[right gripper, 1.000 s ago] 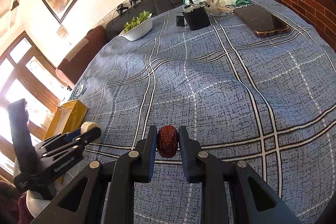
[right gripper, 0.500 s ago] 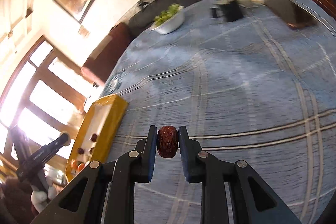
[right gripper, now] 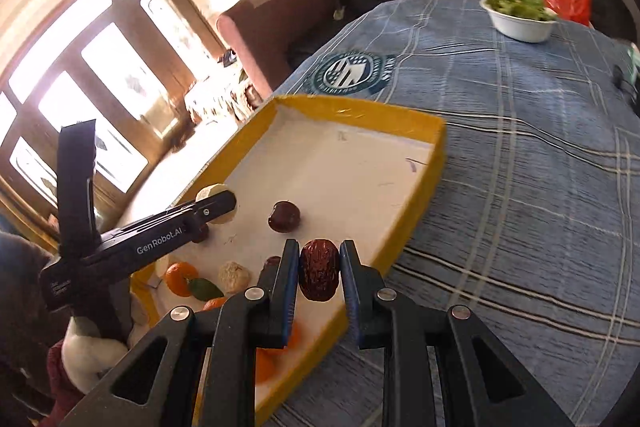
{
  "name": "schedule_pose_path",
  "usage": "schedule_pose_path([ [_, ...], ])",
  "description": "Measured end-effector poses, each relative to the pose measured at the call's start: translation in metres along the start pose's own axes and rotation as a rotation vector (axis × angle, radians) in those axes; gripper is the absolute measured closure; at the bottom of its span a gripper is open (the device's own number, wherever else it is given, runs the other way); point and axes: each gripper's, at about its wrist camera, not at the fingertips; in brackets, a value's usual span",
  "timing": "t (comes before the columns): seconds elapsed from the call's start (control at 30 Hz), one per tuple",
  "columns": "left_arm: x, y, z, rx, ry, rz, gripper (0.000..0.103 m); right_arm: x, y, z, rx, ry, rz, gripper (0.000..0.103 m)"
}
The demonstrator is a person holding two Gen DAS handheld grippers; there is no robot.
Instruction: Organize fruits
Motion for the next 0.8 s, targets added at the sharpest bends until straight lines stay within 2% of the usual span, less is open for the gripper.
schedule_pose_path([
  [0.13, 0.001, -0.002, -0.002, 0.015, -0.024, 0.003, 0.073, -0.022, 0.000, 0.031, -0.023, 0.106, -0.092, 0.079],
  [0.2, 0.001, -0.002, -0.004, 0.021, -0.023, 0.005, 0.071, -0.025, 0.002, 0.043, -0.039, 0.124, -0.112, 0.079],
  [0.33, 0.006, 0.002, -0.015, 0.054, -0.036, 0.019, 0.053, -0.026, 0.009, 0.051, -0.043, 0.137, -0.133, 0.079],
  [0.37, 0.008, 0.003, -0.020, 0.066, -0.040, 0.023, 0.051, -0.027, 0.010, 0.050, -0.042, 0.130, -0.137, 0.078],
  [0.43, 0.013, 0.007, -0.033, 0.098, -0.050, 0.034, 0.048, -0.029, 0.012, 0.043, -0.029, 0.120, -0.137, 0.074],
  [0.57, 0.019, 0.018, -0.064, 0.178, -0.073, 0.017, 0.032, -0.028, 0.022, 0.013, 0.031, 0.125, -0.113, 0.056],
  [0.67, 0.024, 0.030, -0.086, 0.244, -0.107, -0.013, 0.021, -0.017, 0.033, -0.012, 0.082, 0.140, -0.056, 0.051],
  [0.8, 0.039, 0.051, -0.106, 0.327, -0.189, -0.020, 0.013, 0.005, 0.056, -0.043, 0.156, 0.141, 0.061, 0.043],
])
Point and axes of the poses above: each gripper's, at about its wrist camera, not at the fingertips, and z roughly the way its jaws point, x to its right, y to its underside, and after that the axes turned 4 degrees about y, right-handed
